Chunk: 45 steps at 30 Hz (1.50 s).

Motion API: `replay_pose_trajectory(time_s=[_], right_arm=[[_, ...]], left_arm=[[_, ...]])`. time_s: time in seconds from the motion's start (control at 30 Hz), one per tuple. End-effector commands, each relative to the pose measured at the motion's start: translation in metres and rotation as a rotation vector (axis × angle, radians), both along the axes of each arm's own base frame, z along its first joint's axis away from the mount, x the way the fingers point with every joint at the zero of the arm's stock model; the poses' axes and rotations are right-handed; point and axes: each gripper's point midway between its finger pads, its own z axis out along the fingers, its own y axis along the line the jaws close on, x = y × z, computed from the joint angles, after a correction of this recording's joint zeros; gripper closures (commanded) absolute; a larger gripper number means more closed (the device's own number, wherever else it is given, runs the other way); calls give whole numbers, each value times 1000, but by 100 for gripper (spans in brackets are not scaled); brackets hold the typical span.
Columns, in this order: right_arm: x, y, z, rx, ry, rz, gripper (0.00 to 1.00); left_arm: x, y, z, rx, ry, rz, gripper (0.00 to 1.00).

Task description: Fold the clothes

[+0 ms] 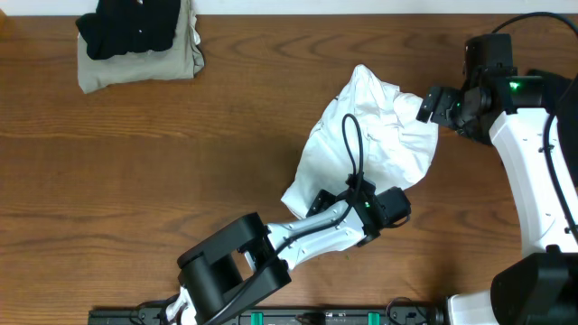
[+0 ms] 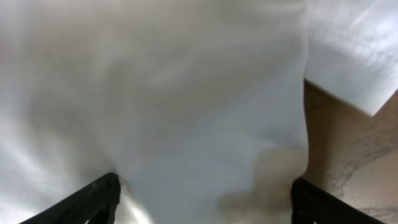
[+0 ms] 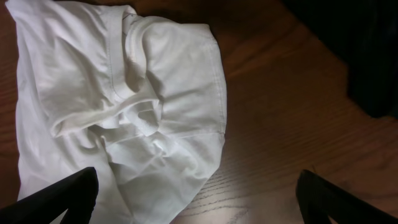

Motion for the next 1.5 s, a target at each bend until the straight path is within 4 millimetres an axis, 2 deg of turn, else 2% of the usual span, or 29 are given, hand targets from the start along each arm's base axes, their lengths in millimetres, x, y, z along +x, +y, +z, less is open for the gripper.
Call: replay_pose_trajectory(time_s=[0.0,0.1,0.3,0.5,0.8,1.17,1.27,1.33,1.43,1.47], right_arm=[[-1,-3,-4,-6,12,-1,1],[-1,-3,-4,-6,10,-1,1],[1,-3,-4,-6,4,-1,1],[1,-3,-4,-6,5,-1,1],[2,-3,-10,-6,20,-1,1],[5,-3,-30,-7,74,-1,1],[5,-3,-31,-7,76,-1,1],[5,-3,-31,-7,77,-1,1],[5,-3,-31,-7,77,-1,1],[5,-3,-31,-6,77,-1,1]], left_arm=[[3,6,-4,31,-7,-3,24],[4,4,-3,28,-9,-3,35],[5,3,2,21,-12,-3,40],[4,3,11,6,-19,2,42],[1,7,14,15,-12,23,46],[-9,-2,33,-35,-19,-2,51],[-9,-1,33,-33,-18,2,61],[-9,-1,33,-31,-17,1,63],[-10,-1,32,-31,-13,1,61],[-11,-1,32,-34,-6,0,56]])
